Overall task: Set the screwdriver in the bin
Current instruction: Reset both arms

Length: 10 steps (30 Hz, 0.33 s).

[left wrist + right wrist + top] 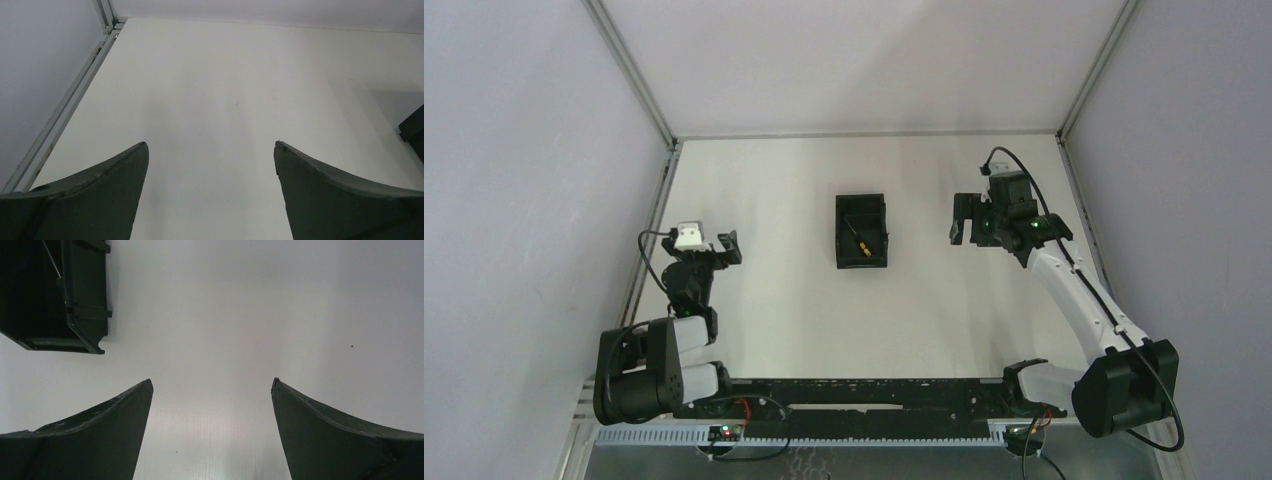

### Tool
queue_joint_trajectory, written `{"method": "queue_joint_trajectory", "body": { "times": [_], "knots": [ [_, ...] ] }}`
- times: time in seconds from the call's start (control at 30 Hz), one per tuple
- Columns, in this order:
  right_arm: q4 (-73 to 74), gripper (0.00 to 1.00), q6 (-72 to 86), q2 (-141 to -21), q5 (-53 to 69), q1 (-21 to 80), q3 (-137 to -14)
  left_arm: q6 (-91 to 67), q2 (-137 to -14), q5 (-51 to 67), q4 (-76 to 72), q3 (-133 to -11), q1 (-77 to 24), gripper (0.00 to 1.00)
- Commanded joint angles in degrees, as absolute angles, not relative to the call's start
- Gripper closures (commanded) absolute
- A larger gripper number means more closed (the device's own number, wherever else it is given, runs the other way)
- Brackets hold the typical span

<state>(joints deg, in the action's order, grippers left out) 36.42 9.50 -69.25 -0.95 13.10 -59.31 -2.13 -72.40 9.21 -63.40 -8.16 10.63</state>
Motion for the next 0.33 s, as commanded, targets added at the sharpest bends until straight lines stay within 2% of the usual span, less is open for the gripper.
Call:
{"method": "queue_joint_trajectory", "body": {
  "times": [0.0, 0.17, 0.3],
  "knots": [
    [34.13, 0.02, 10.46, -68.6, -0.8, 12.7, -61.34, -2.64, -72.5, 9.21, -69.06, -7.11, 10.35, 0.0],
    [33.9, 0.06, 9.71, -68.63, -2.55, 13.96, -61.2, -2.64, -72.51, 9.25, -69.08, -7.07, 10.37, 0.0],
    [33.24, 0.01, 9.95, -68.25, -1.62, 13.71, -61.17, -2.64, -72.51, 9.21, -69.06, -7.12, 10.43, 0.0]
  ]
}}
